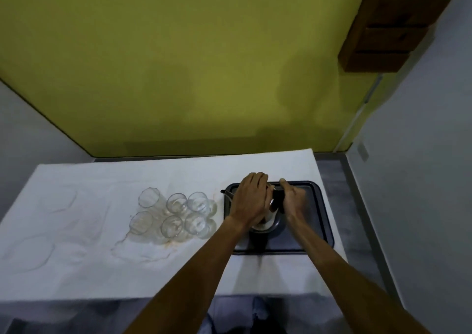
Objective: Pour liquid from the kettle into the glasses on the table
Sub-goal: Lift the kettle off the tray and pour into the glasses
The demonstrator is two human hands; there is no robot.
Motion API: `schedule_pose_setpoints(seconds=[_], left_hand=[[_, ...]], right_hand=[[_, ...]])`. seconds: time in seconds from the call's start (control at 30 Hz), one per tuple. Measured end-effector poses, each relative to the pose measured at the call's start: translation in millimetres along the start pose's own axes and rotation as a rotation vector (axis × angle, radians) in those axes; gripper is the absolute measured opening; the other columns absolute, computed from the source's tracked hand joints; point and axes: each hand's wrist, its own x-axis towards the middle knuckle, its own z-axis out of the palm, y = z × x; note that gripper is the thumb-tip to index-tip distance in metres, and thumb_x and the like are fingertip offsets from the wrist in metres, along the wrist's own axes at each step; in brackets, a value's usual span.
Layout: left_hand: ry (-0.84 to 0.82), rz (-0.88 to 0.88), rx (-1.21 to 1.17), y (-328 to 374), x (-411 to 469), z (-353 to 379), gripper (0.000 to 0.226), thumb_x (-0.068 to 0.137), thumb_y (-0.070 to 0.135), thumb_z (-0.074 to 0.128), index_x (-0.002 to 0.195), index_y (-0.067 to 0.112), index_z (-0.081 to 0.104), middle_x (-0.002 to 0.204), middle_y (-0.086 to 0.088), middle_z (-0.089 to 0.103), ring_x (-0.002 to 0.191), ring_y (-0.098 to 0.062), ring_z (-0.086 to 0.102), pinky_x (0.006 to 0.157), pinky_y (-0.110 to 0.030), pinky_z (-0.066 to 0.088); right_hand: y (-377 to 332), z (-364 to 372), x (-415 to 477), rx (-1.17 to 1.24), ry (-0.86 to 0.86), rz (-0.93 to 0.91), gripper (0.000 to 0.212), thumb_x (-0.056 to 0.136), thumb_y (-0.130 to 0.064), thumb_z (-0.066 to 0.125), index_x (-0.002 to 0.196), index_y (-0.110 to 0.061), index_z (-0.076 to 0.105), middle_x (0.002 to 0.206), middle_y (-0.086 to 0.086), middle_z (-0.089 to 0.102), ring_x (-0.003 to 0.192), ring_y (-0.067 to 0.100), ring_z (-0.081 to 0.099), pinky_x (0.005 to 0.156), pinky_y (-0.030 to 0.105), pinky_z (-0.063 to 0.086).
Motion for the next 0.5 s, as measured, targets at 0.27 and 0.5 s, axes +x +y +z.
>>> schedule_pose_setpoints(seconds=[0.27,0.5], left_hand=[[0.052,-0.161,-0.115,-21,-12,-21,0.031,0.098,0.017,0.044,0.119,-0.002,0.058,0.119,-0.017,0.064,0.113,-0.03,0.057,0.098,-0.041,0.047],[-0.026,-0.202,-0.197,-45,-15,-24,0.034,0.1,0.016,0.039,0.123,-0.003,0.055,0.127,-0.019,0.06,0.121,-0.033,0.051,0.105,-0.042,0.041]], right_hand=[[-28,21,-16,-0.164,-0.055,-0.089,0.053,0.092,-0.043,0.062,0.058,-0.003,0.061,0.061,0.015,0.066,0.064,0.031,0.059,0.066,0.041,0.046],[-29,41,-29,-0.261,-0.015,-0.065,0.05,0.09,-0.047,0.059,0.058,-0.009,0.063,0.063,0.008,0.065,0.066,0.032,0.06,0.064,0.034,0.039]])
